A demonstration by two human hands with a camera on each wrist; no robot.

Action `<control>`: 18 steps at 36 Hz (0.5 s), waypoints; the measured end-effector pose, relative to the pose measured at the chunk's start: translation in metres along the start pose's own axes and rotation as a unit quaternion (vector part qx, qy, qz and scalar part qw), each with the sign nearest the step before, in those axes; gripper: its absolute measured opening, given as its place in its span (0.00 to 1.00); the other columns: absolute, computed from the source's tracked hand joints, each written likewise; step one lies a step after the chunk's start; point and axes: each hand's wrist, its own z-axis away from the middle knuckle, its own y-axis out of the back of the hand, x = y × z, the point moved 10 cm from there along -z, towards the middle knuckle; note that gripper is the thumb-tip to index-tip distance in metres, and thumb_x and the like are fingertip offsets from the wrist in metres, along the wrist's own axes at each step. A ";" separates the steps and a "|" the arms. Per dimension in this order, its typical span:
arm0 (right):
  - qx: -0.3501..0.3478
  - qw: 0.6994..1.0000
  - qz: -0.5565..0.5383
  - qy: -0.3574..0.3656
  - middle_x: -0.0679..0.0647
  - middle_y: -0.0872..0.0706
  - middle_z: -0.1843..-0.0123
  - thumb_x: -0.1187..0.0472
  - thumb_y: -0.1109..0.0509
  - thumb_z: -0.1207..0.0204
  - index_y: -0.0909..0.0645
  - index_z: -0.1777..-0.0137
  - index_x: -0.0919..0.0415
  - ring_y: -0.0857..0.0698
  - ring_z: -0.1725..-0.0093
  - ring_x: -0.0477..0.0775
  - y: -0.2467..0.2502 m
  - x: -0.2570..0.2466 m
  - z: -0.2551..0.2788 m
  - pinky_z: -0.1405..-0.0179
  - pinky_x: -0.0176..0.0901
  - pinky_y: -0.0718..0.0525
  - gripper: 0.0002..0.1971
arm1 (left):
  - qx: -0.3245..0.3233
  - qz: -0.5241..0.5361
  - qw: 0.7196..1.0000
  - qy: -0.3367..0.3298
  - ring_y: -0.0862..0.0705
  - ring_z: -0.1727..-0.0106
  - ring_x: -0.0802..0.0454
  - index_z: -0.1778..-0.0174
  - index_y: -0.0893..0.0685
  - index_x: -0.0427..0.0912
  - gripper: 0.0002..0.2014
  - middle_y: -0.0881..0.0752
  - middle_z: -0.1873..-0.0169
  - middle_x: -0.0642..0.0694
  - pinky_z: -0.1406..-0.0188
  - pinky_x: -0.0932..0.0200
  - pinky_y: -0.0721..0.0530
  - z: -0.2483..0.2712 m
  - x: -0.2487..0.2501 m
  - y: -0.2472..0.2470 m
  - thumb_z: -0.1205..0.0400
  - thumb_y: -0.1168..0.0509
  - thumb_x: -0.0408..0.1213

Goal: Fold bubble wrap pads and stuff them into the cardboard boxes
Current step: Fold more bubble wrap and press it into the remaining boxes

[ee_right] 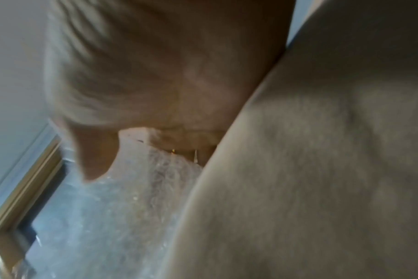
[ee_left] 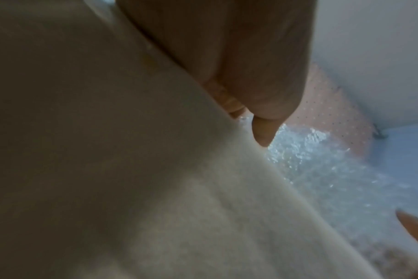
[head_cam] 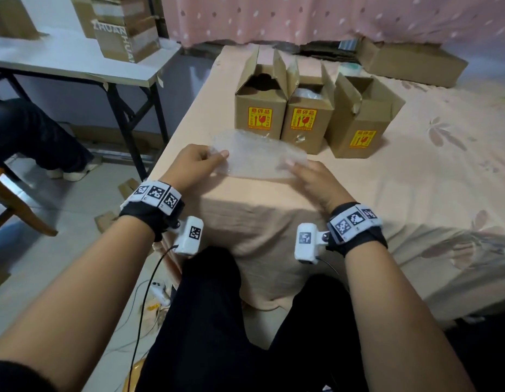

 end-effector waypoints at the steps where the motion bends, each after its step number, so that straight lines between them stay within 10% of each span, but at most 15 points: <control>1: 0.042 0.999 0.010 0.013 0.51 0.08 0.45 0.50 0.33 0.14 0.10 0.45 0.61 0.13 0.50 0.48 0.010 0.001 -0.004 0.50 0.37 0.18 0.16 | 0.007 0.009 1.000 0.002 0.09 0.54 0.42 0.58 0.08 0.39 0.21 0.07 0.60 0.41 0.48 0.42 0.12 0.000 -0.001 0.001 0.16 0.31 0.55; 4: 0.134 0.989 0.038 0.040 0.42 0.12 0.67 0.46 0.30 0.17 0.09 0.60 0.60 0.17 0.65 0.40 0.033 0.007 -0.010 0.56 0.39 0.20 0.19 | 0.020 0.022 1.000 -0.002 0.08 0.53 0.43 0.60 0.08 0.38 0.22 0.07 0.60 0.44 0.46 0.40 0.12 -0.001 0.000 0.001 0.18 0.30 0.56; 12: 0.234 0.957 0.170 0.031 0.66 0.12 0.62 0.42 0.32 0.20 0.19 0.63 0.76 0.13 0.58 0.60 0.045 0.008 -0.008 0.49 0.52 0.16 0.31 | 0.048 0.026 0.998 0.028 0.09 0.58 0.56 0.62 0.07 0.41 0.24 0.07 0.62 0.50 0.56 0.59 0.16 -0.002 -0.003 0.003 0.15 0.35 0.58; 18: 0.260 0.935 0.239 -0.038 0.57 0.18 0.72 0.39 0.35 0.21 0.24 0.75 0.60 0.19 0.67 0.62 0.044 0.003 -0.015 0.64 0.48 0.24 0.28 | 0.079 -0.005 0.996 0.030 0.25 0.72 0.51 0.70 0.19 0.29 0.30 0.24 0.76 0.41 0.65 0.56 0.27 -0.006 -0.012 0.009 0.16 0.34 0.54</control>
